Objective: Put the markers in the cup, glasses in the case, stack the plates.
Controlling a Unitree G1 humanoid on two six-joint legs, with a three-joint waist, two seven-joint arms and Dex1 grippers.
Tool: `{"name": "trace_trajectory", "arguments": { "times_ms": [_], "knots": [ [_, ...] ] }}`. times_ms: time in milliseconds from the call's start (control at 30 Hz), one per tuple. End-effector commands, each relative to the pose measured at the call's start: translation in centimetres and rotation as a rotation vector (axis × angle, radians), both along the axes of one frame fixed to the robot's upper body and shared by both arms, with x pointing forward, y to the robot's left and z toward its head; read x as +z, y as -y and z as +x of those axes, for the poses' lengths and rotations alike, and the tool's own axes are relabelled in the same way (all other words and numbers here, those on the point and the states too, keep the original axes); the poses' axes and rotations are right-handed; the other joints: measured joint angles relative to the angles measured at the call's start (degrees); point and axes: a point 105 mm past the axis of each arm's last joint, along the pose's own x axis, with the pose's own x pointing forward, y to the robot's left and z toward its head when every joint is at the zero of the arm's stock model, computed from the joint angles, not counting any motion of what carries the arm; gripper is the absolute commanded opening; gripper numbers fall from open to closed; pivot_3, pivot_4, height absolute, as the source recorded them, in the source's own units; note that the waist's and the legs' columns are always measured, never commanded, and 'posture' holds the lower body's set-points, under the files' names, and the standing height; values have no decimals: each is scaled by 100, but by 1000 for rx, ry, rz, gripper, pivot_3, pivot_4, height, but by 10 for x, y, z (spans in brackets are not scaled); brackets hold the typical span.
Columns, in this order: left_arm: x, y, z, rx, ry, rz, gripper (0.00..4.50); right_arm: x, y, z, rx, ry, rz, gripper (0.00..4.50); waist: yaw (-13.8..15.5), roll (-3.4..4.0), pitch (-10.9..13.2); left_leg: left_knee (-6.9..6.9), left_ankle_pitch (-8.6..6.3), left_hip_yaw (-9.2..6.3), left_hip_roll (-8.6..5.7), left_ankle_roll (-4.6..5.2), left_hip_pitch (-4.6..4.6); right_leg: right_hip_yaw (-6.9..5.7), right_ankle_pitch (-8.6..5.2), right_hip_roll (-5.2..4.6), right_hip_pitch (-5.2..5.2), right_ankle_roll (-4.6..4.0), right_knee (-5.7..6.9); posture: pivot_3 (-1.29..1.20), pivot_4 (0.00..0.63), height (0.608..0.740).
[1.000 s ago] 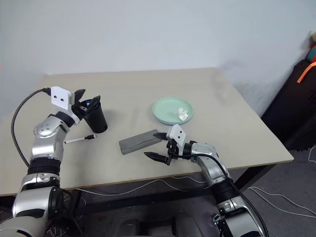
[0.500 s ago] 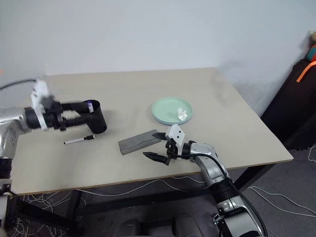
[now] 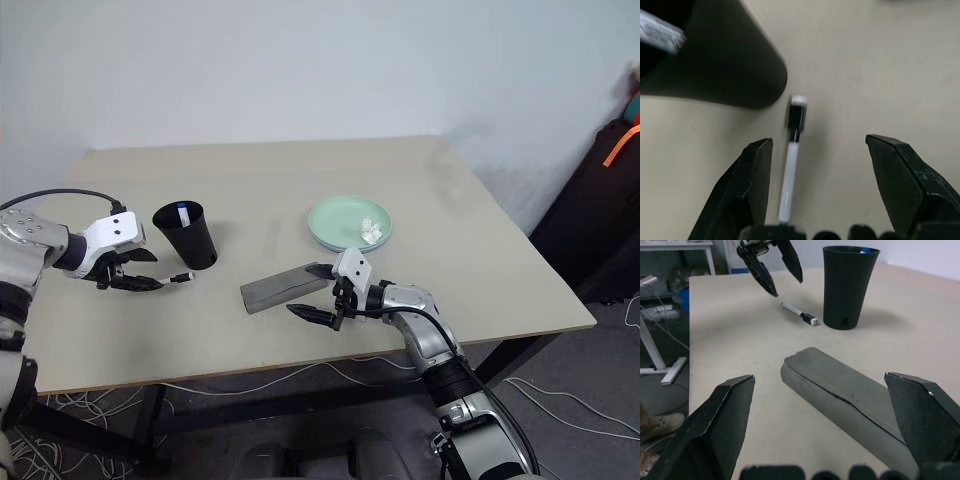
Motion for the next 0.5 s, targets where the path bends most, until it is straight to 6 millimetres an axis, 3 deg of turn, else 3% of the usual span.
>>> {"name": "trace_trajectory", "arguments": {
  "times_ms": [33, 500],
  "knots": [
    [6, -5, 5, -7, -3, 63, 3109, 15, 1, 3, 1, 59, 13, 4500, -1, -1, 0, 0, 0, 0, 0, 0, 0, 0, 0, 0, -1, 0, 1, 0, 0, 740],
    [-19, 0, 13, -22, -43, 195, 3109, 15, 10, 0, -37, 63, 5, 4500, 1, -14, -1, 4, 0, 0, -1, 0, -3, 3, 0, -4, -1, 0, 2, 0, 0, 740]
  ]
}}
